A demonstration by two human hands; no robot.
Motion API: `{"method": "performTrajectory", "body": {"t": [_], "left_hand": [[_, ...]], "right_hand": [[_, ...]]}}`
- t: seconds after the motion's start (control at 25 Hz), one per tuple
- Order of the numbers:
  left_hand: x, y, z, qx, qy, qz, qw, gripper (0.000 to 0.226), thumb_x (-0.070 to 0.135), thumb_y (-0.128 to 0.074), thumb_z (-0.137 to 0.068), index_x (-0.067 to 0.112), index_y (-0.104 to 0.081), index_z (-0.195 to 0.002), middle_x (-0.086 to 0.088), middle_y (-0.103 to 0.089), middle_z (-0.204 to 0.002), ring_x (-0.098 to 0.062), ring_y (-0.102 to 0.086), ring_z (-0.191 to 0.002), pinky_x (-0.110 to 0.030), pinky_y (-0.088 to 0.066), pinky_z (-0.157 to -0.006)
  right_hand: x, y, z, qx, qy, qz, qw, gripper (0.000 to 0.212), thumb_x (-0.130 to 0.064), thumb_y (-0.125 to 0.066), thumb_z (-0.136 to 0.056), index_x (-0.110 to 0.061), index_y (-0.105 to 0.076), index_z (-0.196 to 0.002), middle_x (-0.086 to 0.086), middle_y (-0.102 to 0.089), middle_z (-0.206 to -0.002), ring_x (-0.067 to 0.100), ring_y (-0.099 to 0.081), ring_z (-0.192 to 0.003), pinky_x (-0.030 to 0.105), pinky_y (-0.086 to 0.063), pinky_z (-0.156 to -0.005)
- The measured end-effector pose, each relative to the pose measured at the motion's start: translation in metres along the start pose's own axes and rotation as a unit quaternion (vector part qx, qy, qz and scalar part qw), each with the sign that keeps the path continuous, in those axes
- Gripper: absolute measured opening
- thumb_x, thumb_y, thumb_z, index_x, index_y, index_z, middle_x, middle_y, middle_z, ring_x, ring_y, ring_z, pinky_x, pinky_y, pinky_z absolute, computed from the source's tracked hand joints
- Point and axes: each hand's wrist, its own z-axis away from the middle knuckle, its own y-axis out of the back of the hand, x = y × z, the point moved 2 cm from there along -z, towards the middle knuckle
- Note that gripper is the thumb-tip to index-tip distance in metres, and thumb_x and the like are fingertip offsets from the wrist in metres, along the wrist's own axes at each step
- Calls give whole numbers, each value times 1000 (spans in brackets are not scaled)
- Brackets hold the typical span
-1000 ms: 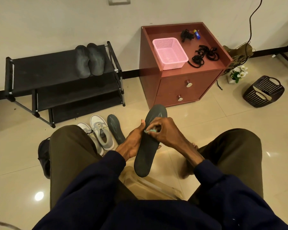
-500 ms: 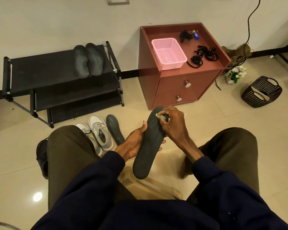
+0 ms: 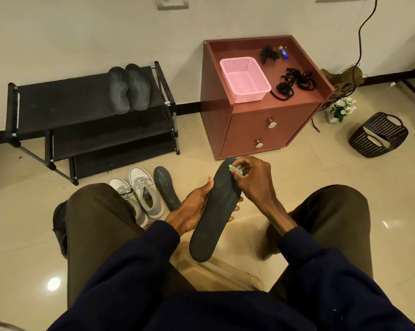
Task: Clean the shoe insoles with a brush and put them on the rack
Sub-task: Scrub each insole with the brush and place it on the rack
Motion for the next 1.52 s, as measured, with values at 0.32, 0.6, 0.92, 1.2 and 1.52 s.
{"method": "performTrajectory", "body": {"t": [0.32, 0.6, 0.92, 1.2, 1.52], "left_hand": [[2, 0, -1, 23, -15, 14, 1000, 59, 58, -34, -105, 15, -55, -140, -21, -64, -136, -42, -63, -121, -62, -43, -109], [5, -4, 2, 44, -17, 6, 999, 59, 57, -40, -103, 15, -56, -141, -19, -68, -129, -40, -69, -110, -62, -49, -102], [6, -7, 5, 12, -8, -9, 1000, 63, 58, -32, -105, 12, -55, -139, -21, -64, -135, -39, -65, -118, -58, -46, -107], [6, -2, 4, 3, -6, 5, 1000, 68, 60, -32, -104, 8, -51, -143, -22, -60, -140, -40, -60, -126, -56, -42, -111], [7, -5, 3, 23, -33, 16, 999, 65, 59, -37, -103, 9, -52, -143, -23, -63, -135, -42, -64, -119, -58, -50, -102]], "right_hand": [[-10, -5, 4, -49, 27, 12, 998, 9, -12, -81, -85, -11, -81, -94, 2, -75, -92, 4, -64, -73, 10, -54, -70], [-23, -10, 17, -201, 39, -26, 978, 11, -13, -83, -83, -14, -83, -94, -4, -72, -89, 3, -65, -75, 12, -54, -68], [4, 5, 4, -55, 11, 18, 998, 15, -12, -82, -84, -8, -81, -98, 6, -74, -95, 10, -65, -78, 19, -58, -72], [9, 12, -5, -42, 21, 39, 998, 11, -11, -83, -84, -12, -82, -94, 2, -74, -89, 5, -63, -70, 16, -57, -67], [-5, 3, 7, -219, 16, -2, 976, 11, -14, -84, -83, -13, -83, -94, -4, -74, -87, 3, -65, -67, 8, -49, -59]]}}
